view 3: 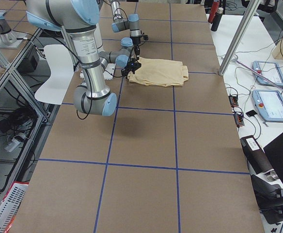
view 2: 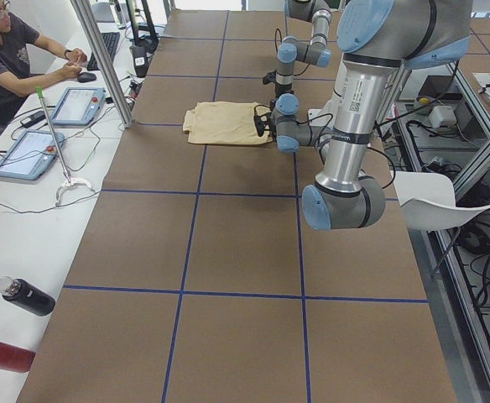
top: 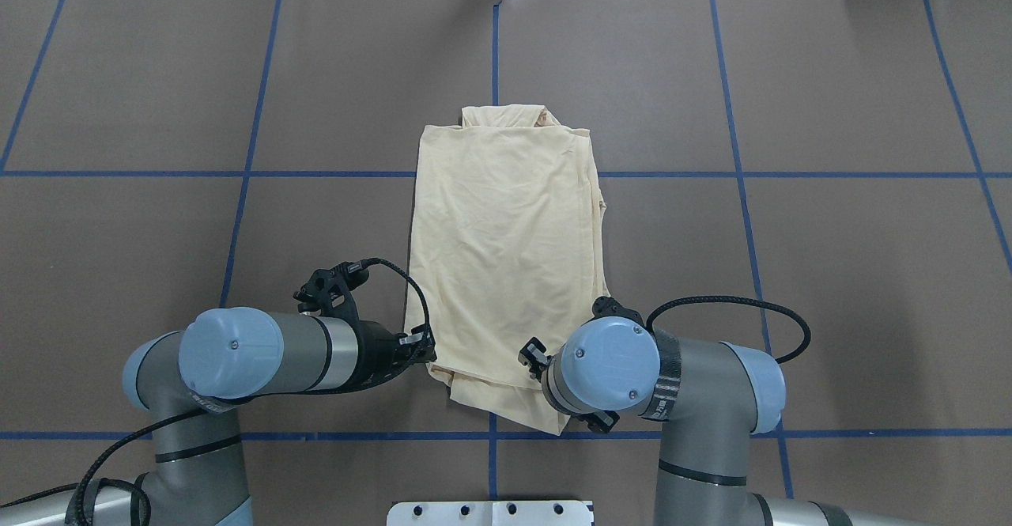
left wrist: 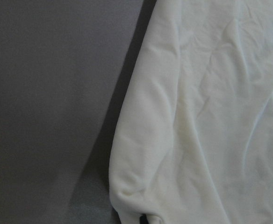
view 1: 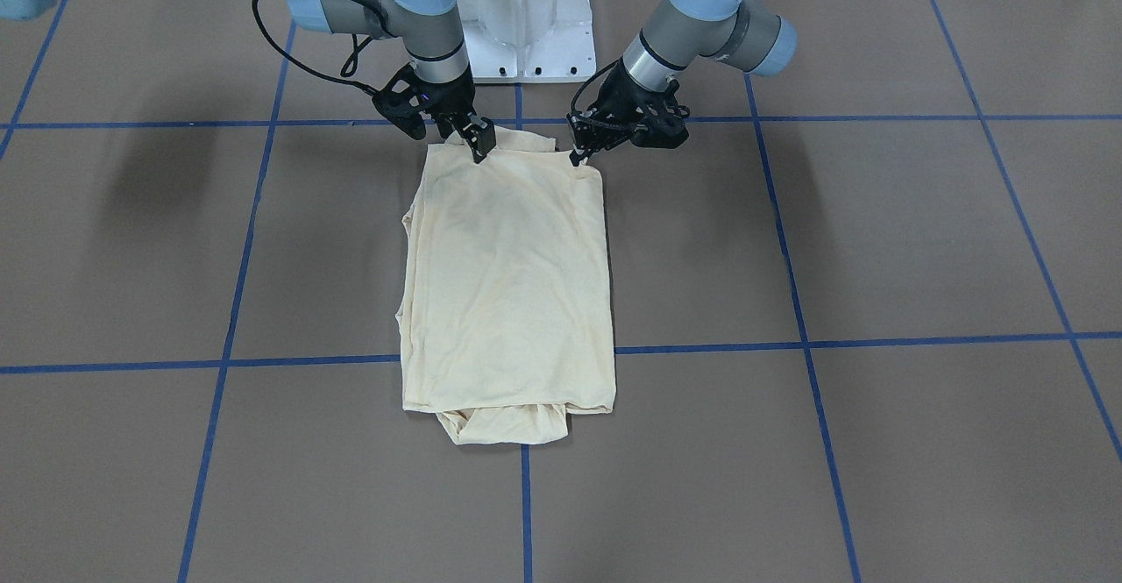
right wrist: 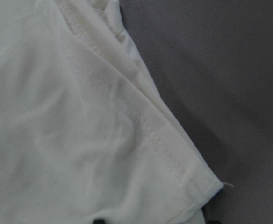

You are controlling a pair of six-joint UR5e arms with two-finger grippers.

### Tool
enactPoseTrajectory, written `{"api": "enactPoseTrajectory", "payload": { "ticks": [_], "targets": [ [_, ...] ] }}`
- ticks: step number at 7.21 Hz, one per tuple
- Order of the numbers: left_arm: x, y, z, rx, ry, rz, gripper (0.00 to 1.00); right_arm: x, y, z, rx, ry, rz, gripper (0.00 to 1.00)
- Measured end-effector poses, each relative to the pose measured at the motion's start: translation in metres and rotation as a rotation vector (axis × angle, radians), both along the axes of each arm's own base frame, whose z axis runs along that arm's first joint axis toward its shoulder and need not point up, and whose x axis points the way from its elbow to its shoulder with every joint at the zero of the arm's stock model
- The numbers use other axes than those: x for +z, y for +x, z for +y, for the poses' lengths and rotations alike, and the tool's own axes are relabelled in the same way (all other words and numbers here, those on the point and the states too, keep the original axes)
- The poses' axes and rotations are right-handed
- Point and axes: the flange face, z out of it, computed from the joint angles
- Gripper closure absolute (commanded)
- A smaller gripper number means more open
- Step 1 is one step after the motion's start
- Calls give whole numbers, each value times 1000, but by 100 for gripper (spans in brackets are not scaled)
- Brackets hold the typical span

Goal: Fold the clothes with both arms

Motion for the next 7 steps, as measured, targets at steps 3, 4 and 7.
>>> {"api": "enactPoseTrajectory", "payload": {
  "ticks": [3,4,7],
  "targets": [
    [-1,-2,0,-1,1,3,100,-1,0,-1,0,1,-2,100],
    [-1,-2,0,-2,1,3,100,-2,1,-2,5,-1,-4,100],
    [-1,-2,0,-1,1,3,100,-5,5,-7,13,-4,-9,100]
  ]
}}
